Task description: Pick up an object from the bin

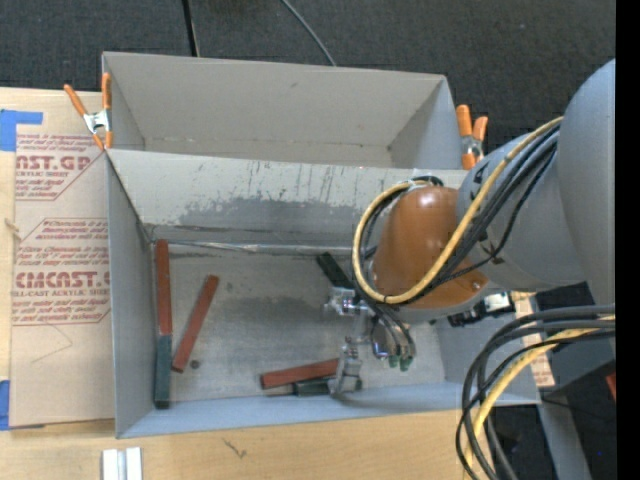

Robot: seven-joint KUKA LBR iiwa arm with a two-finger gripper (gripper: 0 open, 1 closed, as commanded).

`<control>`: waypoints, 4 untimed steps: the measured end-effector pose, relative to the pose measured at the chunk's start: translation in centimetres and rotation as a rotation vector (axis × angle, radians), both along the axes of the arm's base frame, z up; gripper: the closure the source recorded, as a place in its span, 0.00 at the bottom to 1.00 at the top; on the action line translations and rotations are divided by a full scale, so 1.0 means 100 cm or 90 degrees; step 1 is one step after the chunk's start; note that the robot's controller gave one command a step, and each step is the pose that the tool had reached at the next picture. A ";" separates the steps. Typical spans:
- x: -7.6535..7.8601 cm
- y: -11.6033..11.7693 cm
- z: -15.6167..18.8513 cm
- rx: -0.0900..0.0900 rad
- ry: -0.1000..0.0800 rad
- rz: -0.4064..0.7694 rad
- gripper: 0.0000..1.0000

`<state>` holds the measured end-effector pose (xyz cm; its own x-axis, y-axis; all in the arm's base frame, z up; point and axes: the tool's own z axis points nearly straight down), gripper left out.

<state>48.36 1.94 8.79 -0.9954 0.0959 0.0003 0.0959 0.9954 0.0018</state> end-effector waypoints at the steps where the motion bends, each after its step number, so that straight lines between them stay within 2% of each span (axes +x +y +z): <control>1: -0.002 -0.013 -0.015 -0.002 -0.003 0.054 0.00; 2: -0.004 0.049 -0.017 0.000 -0.001 0.006 1.00; 3: -0.004 0.049 -0.017 0.000 -0.001 0.006 1.00; 4: 0.025 0.046 0.144 -0.001 -0.003 -0.014 1.00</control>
Offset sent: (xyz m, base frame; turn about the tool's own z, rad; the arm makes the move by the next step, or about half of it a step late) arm -0.0044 0.0478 -0.0171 -0.0080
